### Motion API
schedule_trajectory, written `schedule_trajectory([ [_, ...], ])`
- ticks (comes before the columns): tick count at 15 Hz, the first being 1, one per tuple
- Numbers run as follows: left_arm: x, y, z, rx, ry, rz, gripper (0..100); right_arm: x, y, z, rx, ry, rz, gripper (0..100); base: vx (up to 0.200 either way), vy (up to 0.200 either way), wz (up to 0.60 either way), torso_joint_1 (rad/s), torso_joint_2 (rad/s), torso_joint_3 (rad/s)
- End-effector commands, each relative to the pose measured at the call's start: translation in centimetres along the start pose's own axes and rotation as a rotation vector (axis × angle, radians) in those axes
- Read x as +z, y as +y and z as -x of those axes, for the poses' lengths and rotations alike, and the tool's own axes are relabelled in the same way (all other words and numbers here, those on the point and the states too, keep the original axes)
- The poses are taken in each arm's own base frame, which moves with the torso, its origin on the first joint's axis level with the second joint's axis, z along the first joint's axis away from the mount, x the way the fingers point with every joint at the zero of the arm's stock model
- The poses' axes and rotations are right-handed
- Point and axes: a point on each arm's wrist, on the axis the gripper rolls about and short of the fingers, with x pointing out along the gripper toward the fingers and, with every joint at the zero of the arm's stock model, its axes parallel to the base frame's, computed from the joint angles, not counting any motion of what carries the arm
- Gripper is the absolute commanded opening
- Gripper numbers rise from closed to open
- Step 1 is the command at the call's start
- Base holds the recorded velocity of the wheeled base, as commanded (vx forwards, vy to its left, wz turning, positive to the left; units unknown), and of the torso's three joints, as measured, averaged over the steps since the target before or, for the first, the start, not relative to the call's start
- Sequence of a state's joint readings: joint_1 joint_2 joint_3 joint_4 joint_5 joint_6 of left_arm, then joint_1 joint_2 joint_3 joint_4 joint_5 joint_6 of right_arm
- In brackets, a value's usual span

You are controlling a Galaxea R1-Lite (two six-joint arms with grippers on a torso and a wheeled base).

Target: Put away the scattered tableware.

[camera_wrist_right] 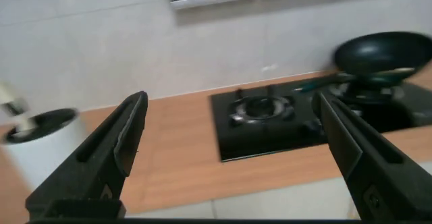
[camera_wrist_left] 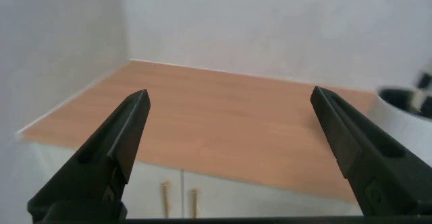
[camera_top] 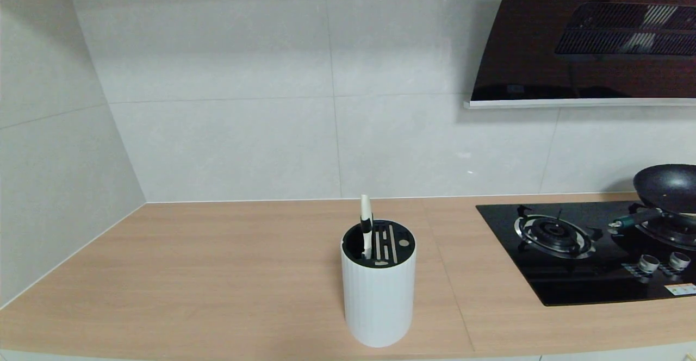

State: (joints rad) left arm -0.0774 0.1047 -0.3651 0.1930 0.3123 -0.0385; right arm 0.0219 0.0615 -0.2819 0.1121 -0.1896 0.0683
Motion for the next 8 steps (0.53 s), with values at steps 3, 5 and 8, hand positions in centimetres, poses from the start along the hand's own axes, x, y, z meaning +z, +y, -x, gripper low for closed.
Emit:
schedule_trajectory([
  [3, -5.8, -0.3, -0.5, 0.056, 0.081, -0.073, 100, -4.9, -0.1, -0.9, -0.036, 0.052, 0.059, 100, 0.000, 0.000, 0.00, 0.000, 0.00, 0.000],
  [5, -7.6, -0.4, -1.2, 0.042, 0.099, -0.087, 100, -6.2, -0.1, -1.4, -0.005, 0.056, 0.077, 100, 0.000, 0.000, 0.00, 0.000, 0.00, 0.000],
  [8, -7.6, -0.8, -1.4, -0.095, 0.069, -0.086, 100, -6.8, 0.2, -1.3, 0.107, 0.116, 0.086, 100, 0.000, 0.000, 0.00, 0.000, 0.00, 0.000],
])
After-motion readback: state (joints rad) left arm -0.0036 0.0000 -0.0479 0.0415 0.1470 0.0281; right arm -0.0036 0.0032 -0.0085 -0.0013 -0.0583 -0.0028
